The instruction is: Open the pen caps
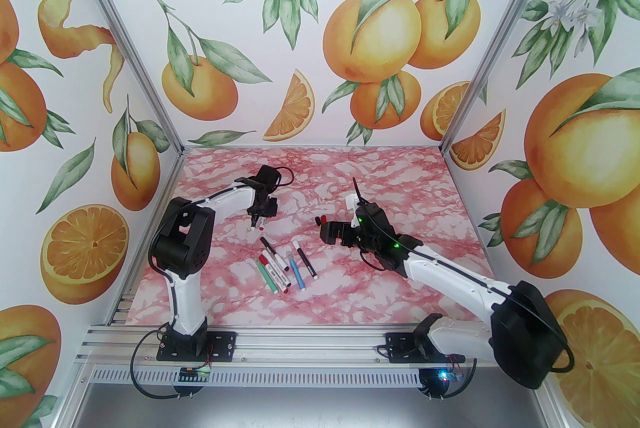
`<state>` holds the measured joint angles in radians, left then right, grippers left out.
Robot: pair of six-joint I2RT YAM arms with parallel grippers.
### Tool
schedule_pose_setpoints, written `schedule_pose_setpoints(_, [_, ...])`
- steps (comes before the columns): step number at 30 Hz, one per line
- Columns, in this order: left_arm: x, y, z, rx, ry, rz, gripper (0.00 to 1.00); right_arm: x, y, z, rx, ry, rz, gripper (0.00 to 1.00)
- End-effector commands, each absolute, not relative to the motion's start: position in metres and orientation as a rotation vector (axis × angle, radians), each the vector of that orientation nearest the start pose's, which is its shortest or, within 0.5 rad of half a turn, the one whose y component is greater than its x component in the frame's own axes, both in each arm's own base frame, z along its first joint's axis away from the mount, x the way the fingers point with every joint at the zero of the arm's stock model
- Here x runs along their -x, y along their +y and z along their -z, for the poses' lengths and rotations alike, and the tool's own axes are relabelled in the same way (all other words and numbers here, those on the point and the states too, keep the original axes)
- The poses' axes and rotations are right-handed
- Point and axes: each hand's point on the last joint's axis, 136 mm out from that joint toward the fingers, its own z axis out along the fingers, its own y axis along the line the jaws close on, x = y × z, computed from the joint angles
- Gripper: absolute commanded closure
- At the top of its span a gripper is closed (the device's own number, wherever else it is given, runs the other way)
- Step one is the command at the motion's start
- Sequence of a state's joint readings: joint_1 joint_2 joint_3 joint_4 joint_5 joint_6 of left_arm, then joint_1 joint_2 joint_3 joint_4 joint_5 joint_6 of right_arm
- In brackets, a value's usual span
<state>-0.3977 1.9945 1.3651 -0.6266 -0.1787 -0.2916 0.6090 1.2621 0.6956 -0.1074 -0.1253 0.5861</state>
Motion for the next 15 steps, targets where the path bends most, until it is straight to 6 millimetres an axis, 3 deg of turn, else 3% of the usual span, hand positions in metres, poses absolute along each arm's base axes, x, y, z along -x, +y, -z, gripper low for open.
schedule_pose_setpoints(1, [-0.425, -0.138, -0.028, -0.051, 2.769, -0.103, 0.9, -0.289, 0.233, -0.136, 0.114, 2.347, -0.785, 0.0])
schedule_pose_setpoints(9, [-0.426, -0.137, -0.024, -0.036, 2.773, -0.114, 0.81, -0.286, 0.229, -0.134, 0.104, 2.355, -0.767, 0.0])
schedule_pose_setpoints(15, [-0.424, -0.141, -0.045, -0.022, 2.74, -0.058, 0.66, -0.284, 0.226, -0.135, 0.099, 2.347, -0.766, 0.0])
